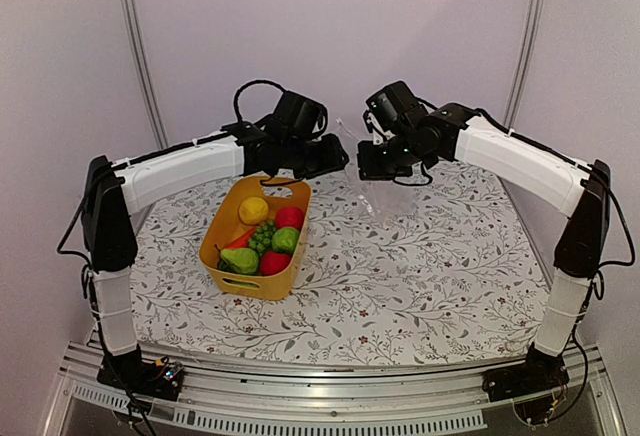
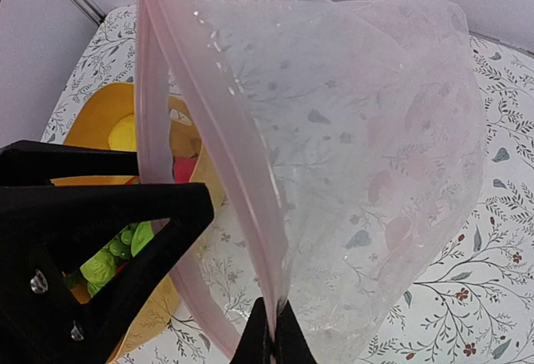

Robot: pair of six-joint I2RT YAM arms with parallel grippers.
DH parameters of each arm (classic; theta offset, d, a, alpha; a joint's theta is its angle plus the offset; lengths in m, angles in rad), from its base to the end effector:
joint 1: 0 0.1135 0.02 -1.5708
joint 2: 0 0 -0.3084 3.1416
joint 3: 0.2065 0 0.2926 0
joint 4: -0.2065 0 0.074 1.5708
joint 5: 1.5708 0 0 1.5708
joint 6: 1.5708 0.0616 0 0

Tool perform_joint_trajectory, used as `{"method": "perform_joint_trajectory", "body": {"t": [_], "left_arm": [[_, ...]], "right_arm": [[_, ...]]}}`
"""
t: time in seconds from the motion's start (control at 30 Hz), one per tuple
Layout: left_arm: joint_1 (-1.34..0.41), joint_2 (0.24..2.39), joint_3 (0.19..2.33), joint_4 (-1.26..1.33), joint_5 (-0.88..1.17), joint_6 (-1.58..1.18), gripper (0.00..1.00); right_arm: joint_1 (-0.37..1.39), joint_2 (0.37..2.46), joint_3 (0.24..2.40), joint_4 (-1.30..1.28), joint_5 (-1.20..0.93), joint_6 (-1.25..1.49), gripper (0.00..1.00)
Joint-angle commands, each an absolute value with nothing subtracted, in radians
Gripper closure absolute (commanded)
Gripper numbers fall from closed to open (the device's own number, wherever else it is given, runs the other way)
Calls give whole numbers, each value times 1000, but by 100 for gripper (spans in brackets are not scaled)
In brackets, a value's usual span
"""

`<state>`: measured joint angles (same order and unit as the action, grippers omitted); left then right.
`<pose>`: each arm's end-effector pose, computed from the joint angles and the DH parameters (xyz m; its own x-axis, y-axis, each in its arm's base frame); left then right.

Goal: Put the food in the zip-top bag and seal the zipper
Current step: Open the zipper food storage bag at the center of the board.

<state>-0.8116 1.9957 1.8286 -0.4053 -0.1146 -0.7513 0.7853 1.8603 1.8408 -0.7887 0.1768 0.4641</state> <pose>0.3859 -0.3964 0.3328 -0.7192 -0.2272 -0.6566 0.2238 0.8189 -0.5285 0.3532 0.3378 0.3661 -0.7303 -0.1071 -0.6747 -0.3167 0.9282 0.1955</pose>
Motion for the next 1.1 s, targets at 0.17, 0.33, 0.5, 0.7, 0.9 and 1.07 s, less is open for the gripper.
{"method": "perform_joint_trajectory", "body": {"t": [0.17,0.33,0.5,0.7,0.9,1.07], "left_arm": [[-821,1975,1851,-499,-153,-748,75],[-819,1972,1838,-469,-114,-751,92],[-819,1952,1764,-282,51,-759,100],[-820,1956,1757,-182,130,-791,100],[-811,1953,1755,-178,135,-797,100],[-804,1947,1743,-173,136,-806,100]], "right_arm": [[788,1860,1864,-807,193,463,100],[789,1856,1868,-824,238,453,100],[788,1880,1928,-894,339,421,100],[789,1902,1943,-878,336,370,74],[788,1932,1955,-906,344,373,66],[788,1946,1951,-925,389,359,64]]}}
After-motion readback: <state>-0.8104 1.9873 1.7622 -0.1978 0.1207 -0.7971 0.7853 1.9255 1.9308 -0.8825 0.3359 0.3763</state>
